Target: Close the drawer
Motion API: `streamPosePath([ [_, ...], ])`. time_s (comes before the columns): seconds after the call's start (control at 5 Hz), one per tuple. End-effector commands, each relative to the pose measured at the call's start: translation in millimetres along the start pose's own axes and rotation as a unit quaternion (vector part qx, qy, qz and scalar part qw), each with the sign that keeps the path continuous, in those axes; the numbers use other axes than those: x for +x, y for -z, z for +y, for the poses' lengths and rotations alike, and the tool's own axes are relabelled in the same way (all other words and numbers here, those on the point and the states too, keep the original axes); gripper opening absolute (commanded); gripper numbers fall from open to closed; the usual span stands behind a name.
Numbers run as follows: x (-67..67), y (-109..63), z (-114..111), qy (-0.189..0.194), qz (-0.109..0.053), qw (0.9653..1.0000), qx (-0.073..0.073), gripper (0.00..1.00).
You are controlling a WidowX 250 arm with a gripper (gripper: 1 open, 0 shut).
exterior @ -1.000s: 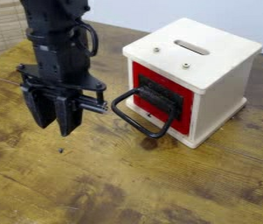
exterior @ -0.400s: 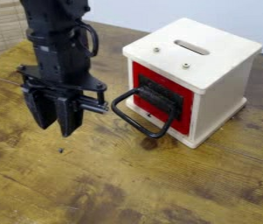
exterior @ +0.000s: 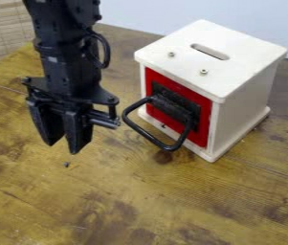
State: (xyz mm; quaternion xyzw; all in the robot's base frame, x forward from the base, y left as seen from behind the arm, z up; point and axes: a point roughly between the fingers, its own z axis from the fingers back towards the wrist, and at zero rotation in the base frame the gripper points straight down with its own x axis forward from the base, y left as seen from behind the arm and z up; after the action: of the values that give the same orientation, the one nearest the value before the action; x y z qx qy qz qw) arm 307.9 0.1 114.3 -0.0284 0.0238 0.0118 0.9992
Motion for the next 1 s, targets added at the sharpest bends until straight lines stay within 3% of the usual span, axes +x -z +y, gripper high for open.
streamPosePath([
  [0.0, 2.9, -6.4, -2.8, 0.004, -0.014, 0.9999, -0.001, 1.0],
  [0.8, 8.1, 8.7, -2.2, -0.003, 0.004, 1.0, -0.005, 1.0],
])
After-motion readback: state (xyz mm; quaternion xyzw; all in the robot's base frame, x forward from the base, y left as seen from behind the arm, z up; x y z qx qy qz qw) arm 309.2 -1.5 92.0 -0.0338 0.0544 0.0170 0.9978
